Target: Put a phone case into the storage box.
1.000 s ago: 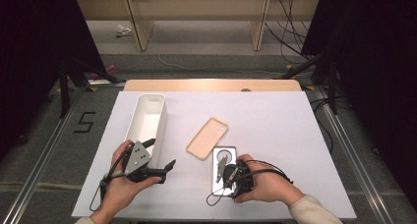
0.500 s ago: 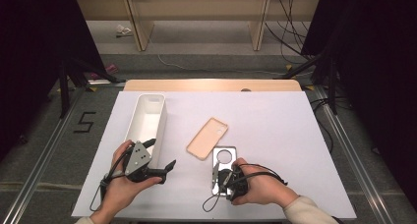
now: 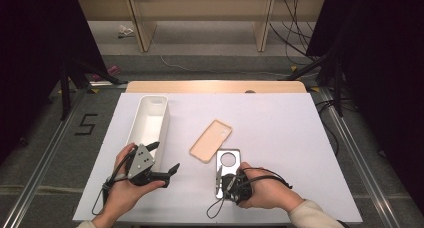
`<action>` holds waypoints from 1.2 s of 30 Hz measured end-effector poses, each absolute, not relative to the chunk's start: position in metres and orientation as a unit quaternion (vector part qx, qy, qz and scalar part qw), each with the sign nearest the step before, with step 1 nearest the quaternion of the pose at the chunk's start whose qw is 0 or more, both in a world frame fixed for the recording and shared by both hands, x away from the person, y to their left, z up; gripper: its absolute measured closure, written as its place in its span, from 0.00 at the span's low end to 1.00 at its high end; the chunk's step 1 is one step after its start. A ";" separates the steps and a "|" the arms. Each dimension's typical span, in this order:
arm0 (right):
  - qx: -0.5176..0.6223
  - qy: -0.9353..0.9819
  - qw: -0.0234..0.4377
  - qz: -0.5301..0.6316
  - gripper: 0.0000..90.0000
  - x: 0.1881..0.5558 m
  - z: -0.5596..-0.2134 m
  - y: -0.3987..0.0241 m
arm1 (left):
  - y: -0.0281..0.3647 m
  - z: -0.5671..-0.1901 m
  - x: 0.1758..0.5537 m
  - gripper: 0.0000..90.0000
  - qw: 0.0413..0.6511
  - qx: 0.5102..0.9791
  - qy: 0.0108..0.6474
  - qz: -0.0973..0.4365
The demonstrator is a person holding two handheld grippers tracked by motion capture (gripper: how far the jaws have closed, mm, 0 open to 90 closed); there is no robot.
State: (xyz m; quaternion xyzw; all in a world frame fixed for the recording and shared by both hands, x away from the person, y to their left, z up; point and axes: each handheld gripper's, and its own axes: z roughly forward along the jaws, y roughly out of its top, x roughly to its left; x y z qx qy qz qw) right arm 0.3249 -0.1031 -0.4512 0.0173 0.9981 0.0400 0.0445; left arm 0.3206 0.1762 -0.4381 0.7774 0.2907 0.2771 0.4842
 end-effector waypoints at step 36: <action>0.004 0.999 0.035 0.021 0.97 0.319 -0.454 -0.098 | 0.175 -0.439 0.320 0.11 0.484 0.780 0.287 0.274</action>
